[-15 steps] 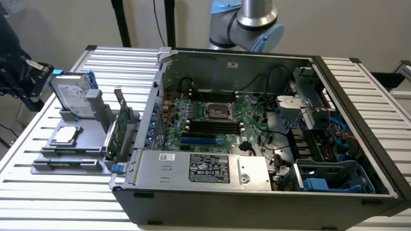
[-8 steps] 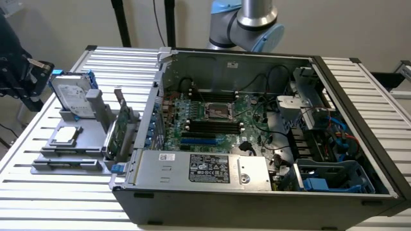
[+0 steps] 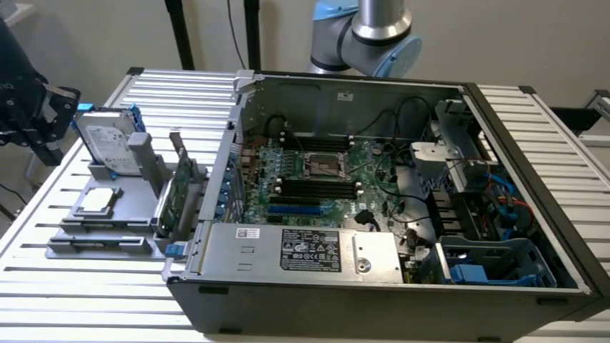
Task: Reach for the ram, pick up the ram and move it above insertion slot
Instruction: 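Pick up the ram and move it above insertion slot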
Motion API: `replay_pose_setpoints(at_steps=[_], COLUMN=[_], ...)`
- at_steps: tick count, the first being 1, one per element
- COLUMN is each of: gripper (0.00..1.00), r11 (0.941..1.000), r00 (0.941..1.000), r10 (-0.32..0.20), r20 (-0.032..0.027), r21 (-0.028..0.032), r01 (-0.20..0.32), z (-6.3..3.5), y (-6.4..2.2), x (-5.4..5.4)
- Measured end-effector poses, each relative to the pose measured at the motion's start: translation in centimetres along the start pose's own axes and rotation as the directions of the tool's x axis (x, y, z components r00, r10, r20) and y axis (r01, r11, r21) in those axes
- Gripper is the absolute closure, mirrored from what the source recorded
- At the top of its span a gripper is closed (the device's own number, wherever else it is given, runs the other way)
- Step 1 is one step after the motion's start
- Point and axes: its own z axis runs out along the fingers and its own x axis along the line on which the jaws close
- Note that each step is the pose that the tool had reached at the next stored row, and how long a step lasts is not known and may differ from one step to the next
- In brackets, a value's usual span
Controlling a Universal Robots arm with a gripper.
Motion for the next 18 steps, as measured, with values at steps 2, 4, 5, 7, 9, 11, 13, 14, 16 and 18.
replay_pose_setpoints(at_steps=[2,4,5,7,9,11,13,14,16,18], gripper=[0.89,0.89,0.89,0.89,0.89,0.89,0.89,0.89,0.89,0.89], r11=[0.9993,0.9973,0.9958,0.9918,0.9866,0.9801,0.9723,0.9678,0.9577,0.9468], r00=[0.9993,0.9973,0.9958,0.9918,0.9866,0.9801,0.9723,0.9678,0.9577,0.9467], r10=[-0.037,-0.073,-0.091,-0.128,-0.163,-0.198,-0.234,-0.252,-0.288,-0.322], r20=[-0.0012,-0.0027,-0.0034,-0.0047,-0.0060,-0.0074,-0.0087,-0.0094,-0.0107,-0.0120], r21=[0.0000,-0.0001,-0.0001,-0.0003,-0.0004,-0.0006,-0.0009,-0.0011,-0.0014,-0.0018], r01=[0.037,0.073,0.091,0.128,0.163,0.198,0.234,0.252,0.288,0.322], z=[0.01,0.01,0.00,0.00,0.00,0.00,0.00,0.00,0.00,0.00], y=[0.00,0.00,0.00,0.00,0.00,0.00,0.00,0.00,0.00,0.00], x=[0.00,0.00,0.00,0.00,0.00,0.00,0.00,0.00,0.00,0.00])
